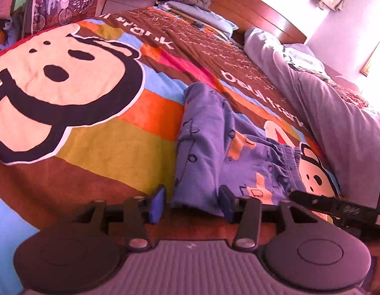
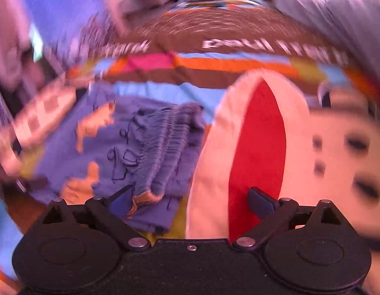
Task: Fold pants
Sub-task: 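Grasp the pant leg with the left gripper while the right gripper grasps the elastic cuff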
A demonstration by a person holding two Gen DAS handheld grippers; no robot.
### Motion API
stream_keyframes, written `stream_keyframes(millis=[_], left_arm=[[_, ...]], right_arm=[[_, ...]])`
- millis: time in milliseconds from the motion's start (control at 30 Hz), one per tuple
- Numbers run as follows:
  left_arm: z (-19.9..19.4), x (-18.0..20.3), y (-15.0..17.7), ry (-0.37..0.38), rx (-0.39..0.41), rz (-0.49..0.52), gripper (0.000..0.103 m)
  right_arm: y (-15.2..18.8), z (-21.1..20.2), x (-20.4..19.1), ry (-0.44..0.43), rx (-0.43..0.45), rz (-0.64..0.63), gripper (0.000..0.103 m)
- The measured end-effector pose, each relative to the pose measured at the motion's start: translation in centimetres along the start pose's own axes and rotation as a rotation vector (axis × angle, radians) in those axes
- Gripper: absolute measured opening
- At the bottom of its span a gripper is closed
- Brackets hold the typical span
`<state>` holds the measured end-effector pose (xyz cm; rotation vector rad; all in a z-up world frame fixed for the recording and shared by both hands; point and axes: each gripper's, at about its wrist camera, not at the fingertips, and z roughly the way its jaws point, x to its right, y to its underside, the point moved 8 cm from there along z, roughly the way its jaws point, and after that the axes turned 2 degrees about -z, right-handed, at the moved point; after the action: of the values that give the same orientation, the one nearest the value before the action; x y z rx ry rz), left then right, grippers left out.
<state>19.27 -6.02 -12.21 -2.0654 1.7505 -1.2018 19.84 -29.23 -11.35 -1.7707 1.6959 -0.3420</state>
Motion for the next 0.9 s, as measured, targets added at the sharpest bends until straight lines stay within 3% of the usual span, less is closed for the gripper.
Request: stream_keyframes(millis=[67, 167, 333, 567, 700, 833, 900], left_arm=[[-0.3, 0.3, 0.0, 0.005, 0.021, 0.01, 0.086], [-1.0, 0.1, -0.2, -0.021, 0.063, 0.005, 0.096], [-0.9, -0.7, -0.6, -0.027, 0.067, -0.053, 0.096], [0.3, -0.4, -2.8, -0.01, 0.058, -0.062, 0.097], [3.3, -0.1, -4.6, -0.047, 0.006, -0.04, 0.095], [4.9, 0.7, -4.6, -0.123, -0.039, 0.067, 0.08], [4.8, 1.3, -4.3, -0.109, -0.047, 0.097, 0.064]], right_arm=[[0.2, -0.9, 0.4, -0.06, 0.017, 0.066, 0.098], [-0.1, -2.1, 0.3, -0.112, 0.048, 0.046, 0.102], [-0.2, -1.2, 0.8, -0.168, 0.009, 0.081, 0.102], [-2.5, -0.1, 1.7, -0.289, 0.071, 0.19, 0.101], [-2.7, 1.8, 2.7, -0.339, 0.058, 0.299, 0.09], [-2.6, 2.1, 2.4, -0.296, 0.071, 0.258, 0.079], [-2.2, 2.3, 1.7, -0.292, 0.062, 0.224, 0.058]])
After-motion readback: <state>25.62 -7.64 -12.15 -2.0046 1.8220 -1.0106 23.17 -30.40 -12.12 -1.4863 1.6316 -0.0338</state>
